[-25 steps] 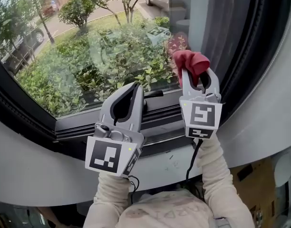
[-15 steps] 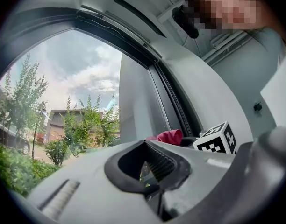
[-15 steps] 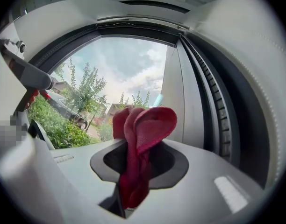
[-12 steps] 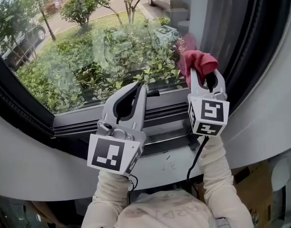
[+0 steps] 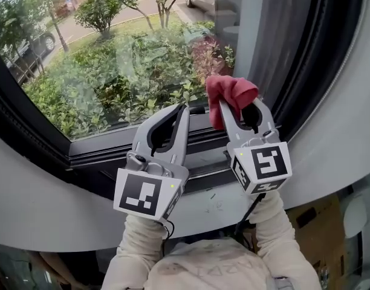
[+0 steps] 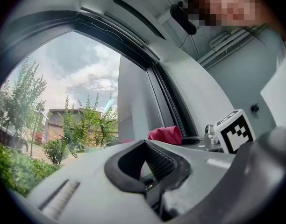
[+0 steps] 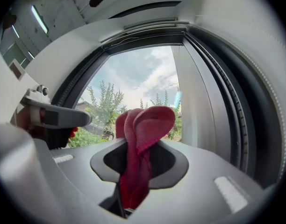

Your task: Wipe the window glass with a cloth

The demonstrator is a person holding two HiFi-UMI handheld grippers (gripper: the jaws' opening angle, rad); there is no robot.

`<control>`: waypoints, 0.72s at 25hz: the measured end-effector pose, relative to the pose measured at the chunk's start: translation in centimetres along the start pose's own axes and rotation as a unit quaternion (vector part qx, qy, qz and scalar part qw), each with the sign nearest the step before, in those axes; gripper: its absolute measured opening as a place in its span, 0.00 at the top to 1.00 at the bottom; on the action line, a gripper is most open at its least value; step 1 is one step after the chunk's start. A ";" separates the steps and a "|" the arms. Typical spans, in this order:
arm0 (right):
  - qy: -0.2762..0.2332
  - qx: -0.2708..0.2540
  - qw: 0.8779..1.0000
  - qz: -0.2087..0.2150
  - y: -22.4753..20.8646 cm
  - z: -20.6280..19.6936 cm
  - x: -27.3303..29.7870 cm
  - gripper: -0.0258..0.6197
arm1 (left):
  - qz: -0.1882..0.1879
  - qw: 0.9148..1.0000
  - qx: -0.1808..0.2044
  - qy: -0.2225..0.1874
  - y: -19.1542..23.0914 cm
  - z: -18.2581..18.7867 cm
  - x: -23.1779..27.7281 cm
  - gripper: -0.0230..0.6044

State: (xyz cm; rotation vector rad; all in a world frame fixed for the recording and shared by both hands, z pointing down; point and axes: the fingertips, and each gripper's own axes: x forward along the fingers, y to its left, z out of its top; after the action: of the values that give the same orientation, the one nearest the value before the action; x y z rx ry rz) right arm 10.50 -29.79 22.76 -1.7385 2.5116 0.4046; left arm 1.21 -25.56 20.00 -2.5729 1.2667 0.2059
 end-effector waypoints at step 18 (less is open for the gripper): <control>-0.033 0.048 0.996 0.061 6.6 2.3 -6.7 0.77 | -0.024 1.000 0.000 0.007 -2.5 -0.5 -4.5 0.96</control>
State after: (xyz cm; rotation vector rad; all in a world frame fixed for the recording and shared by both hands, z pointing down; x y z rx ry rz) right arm 6.58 -20.99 23.02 -1.5200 2.5527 0.3353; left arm 0.50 -20.87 22.04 -2.6057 1.2092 0.1804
